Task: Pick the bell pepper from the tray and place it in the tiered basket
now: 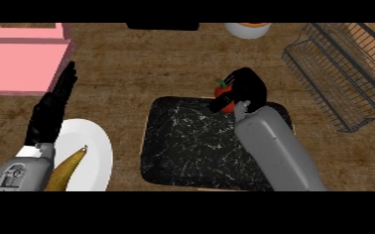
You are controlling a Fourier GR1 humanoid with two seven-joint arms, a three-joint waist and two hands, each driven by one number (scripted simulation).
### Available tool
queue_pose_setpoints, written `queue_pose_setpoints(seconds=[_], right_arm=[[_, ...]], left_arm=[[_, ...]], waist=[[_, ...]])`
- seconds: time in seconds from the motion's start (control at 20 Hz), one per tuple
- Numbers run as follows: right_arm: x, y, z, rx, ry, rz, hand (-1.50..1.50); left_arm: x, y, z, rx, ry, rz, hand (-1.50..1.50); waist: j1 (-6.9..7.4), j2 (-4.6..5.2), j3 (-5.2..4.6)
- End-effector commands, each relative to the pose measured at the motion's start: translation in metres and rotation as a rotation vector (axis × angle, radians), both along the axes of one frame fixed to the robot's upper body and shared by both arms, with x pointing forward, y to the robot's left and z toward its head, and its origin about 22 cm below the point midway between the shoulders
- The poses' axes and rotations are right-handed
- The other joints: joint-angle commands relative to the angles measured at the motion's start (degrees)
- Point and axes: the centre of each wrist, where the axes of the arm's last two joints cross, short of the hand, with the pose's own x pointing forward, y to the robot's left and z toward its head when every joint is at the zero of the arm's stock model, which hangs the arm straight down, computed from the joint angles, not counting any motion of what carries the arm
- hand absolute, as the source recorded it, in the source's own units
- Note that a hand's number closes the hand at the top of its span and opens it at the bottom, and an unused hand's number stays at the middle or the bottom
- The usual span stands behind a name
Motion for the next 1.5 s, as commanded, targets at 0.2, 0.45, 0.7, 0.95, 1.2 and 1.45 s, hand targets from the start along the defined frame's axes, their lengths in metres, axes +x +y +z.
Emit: queue_pose_setpoints(seconds=[0.2,0.45,0.7,0.95,1.2,1.45], right_arm=[[0.068,-0.062,0.078,-0.086,-0.317,-0.505,1.5],[0.088,-0.084,0.12,-0.302,-0.531,-0.634,1.5],[0.101,-0.083,0.167,-0.453,-0.644,-0.741,1.5],[0.115,-0.083,0.189,-0.648,-0.532,-0.821,1.5],[0.121,-0.082,0.211,-0.563,-0.54,-0.849,1.5],[0.127,-0.1,0.217,-0.607,-0.479,-0.802,1.5]], left_arm=[[0.002,-0.011,0.002,-0.004,-0.012,-0.056,0.0],[0.01,-0.021,0.011,-0.001,-0.036,-0.069,0.0],[0.012,-0.026,0.007,0.015,-0.028,-0.084,0.0],[0.018,-0.02,0.015,0.014,-0.017,-0.066,0.0],[0.016,-0.029,0.011,0.012,-0.03,-0.073,0.0],[0.009,-0.02,0.002,0.003,-0.015,-0.042,0.0]], waist=[[3.72,1.39,-0.22],[4.15,1.45,-0.22],[4.69,1.27,-0.27],[3.9,0.74,-0.15],[3.62,0.96,0.03],[2.63,0.68,0.05]])
